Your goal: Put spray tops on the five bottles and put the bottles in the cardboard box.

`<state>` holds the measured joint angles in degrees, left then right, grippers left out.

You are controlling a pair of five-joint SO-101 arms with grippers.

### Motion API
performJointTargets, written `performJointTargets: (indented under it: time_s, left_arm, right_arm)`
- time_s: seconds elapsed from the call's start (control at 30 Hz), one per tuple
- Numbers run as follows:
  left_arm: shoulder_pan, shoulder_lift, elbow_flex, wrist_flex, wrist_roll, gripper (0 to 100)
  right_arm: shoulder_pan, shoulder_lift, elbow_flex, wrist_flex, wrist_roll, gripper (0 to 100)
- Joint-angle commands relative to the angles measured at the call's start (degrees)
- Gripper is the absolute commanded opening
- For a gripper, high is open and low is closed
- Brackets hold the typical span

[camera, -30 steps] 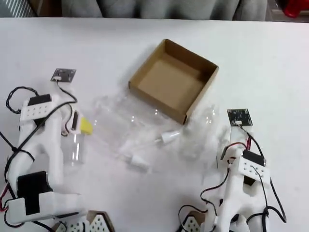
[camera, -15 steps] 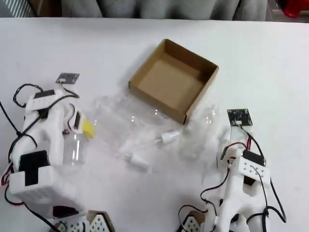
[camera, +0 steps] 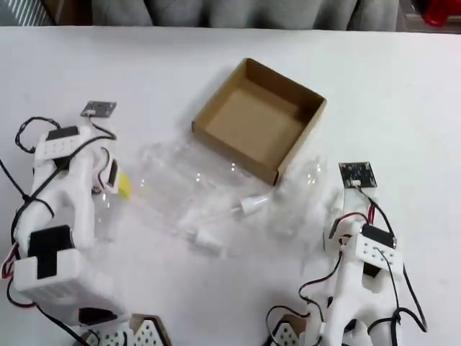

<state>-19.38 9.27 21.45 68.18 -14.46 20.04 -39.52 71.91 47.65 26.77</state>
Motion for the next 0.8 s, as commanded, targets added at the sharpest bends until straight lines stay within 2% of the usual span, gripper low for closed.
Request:
performJointTargets:
  time_s: [0.0,0.33,0.4,0.6,0.77]
  left_arm:
    - [-0.04,-10.51,-3.69,3.69,0.62,2]
    - [1.89,-36.79,-3.34,10.29,0.7,2]
    - [3.38,-41.01,-3.34,10.73,1.14,2]
    - [9.45,-52.97,-3.34,11.69,9.32,2]
    - [13.67,-60.09,-3.16,11.6,9.93,2]
  right_arm:
    - [-0.4,-0.66,-0.35,-0.84,-0.09,1.7]
    - [-0.48,-1.27,-0.7,-2.33,0.44,1.7]
    - [-1.36,-1.27,-0.79,-6.2,0.44,1.8]
    - [-10.33,-1.36,-2.29,-19.82,0.35,1.6]
    - [-10.68,-2.33,-9.76,-33.89,0.35,1.5]
